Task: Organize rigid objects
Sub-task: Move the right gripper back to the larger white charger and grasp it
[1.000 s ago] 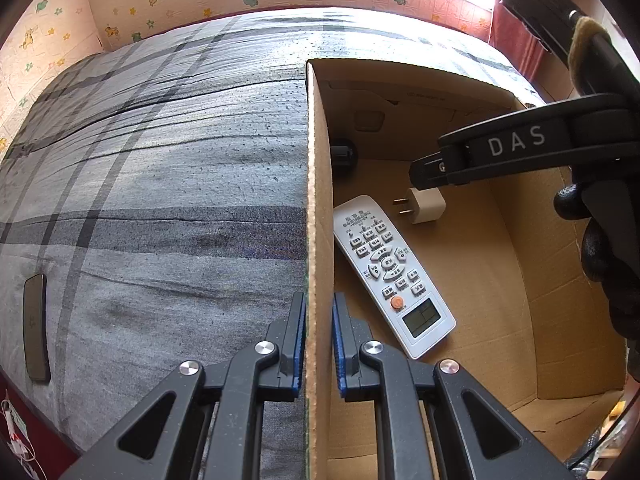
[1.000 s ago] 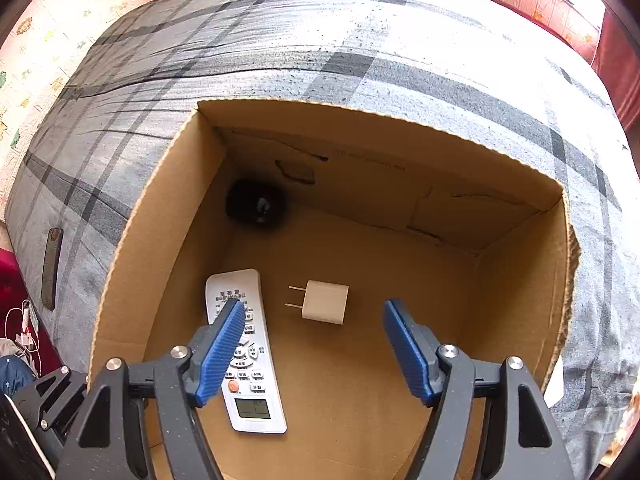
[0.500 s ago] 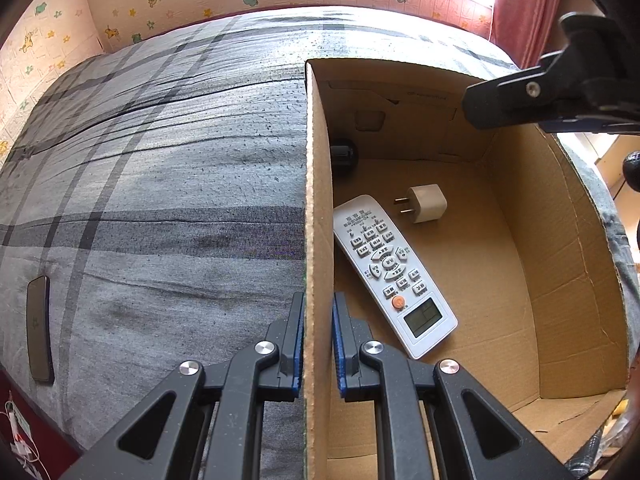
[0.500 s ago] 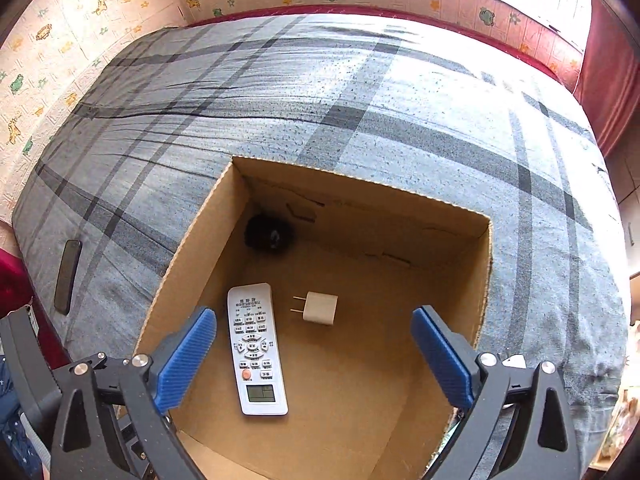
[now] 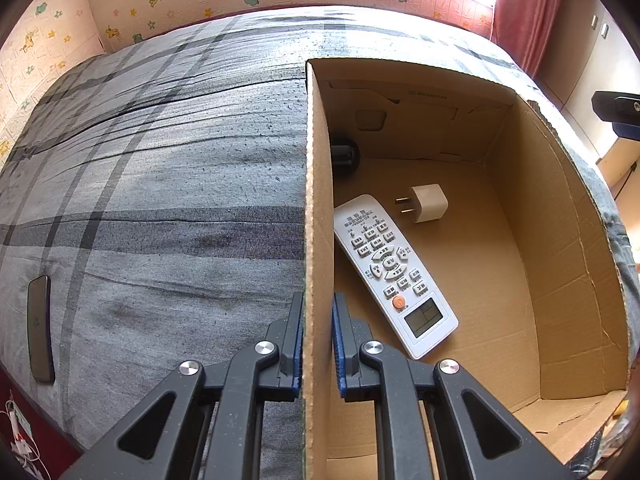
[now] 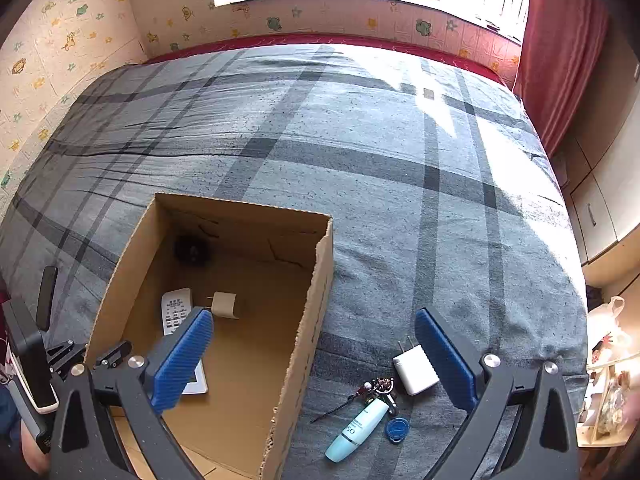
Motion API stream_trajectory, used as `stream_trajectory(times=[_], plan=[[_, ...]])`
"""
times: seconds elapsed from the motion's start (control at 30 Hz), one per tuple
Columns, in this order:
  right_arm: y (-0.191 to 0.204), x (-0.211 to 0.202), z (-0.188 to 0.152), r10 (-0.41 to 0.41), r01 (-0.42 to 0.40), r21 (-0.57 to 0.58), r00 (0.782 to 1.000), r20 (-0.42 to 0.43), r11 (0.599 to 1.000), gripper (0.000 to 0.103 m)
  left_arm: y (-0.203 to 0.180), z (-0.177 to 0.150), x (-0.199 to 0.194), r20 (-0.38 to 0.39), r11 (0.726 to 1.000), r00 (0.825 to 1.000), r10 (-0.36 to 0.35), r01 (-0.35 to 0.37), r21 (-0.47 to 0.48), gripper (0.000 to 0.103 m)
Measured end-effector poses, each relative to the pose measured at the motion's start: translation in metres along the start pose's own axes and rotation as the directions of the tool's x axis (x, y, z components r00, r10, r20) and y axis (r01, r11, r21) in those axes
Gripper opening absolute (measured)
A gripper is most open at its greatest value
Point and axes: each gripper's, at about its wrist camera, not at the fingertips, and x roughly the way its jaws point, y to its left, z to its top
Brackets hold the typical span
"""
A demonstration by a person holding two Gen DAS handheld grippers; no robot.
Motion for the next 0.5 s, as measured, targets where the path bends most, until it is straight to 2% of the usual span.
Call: stream_trajectory(times=[0.2, 0.5], plan=[[-0.041, 0.002, -0.010, -0.020, 0.020, 0.081, 1.000, -0.003, 0.996, 0.103, 0.000, 0.000, 0.000, -0.001, 1.000, 1.000, 0.001, -0.001, 0.000, 0.013], [-0.077, 0.015, -0.033, -0.106, 0.106, 0.141, 0.994, -0.009, 0.984, 0.103, -0.002, 0.000, 0.001, -0.001, 1.000, 1.000, 0.008, -0.008, 0.001, 0.013]])
